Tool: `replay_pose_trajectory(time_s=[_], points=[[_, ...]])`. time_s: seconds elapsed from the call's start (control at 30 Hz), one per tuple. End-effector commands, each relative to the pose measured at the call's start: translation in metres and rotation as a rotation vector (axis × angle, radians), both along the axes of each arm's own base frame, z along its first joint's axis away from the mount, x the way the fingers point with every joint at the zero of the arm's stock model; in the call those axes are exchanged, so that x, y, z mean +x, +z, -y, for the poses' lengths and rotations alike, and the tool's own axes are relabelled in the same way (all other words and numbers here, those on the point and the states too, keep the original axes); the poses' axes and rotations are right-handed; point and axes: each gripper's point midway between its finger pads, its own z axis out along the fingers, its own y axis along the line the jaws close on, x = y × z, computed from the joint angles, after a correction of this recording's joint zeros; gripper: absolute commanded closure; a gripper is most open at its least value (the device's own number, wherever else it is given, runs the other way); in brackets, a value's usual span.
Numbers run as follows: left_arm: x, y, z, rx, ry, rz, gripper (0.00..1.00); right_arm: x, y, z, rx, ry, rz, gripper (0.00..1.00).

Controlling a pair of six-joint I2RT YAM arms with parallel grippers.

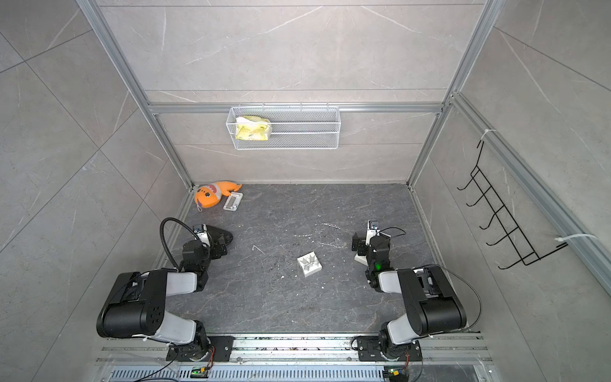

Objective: Take the necklace out of the lift-off lid jewelry box
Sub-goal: Reset both arms

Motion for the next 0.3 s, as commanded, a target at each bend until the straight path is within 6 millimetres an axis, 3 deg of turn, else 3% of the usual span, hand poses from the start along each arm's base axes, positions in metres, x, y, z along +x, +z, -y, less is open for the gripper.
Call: replay_pose_trajectory(time_s=[0.0, 0.27], points=[[0.0065, 0.0127, -0.0047, 0.002, 0.023, 0.052, 0.0, 0.001, 0.0029, -0.0003, 0.011, 0.001, 0.014, 0.01], [0.006, 0.0115, -0.0047, 0.003, 0.023, 0.046, 0.0, 0.0006, 0.0023, -0.0002, 0.008, 0.001, 0.011, 0.01]])
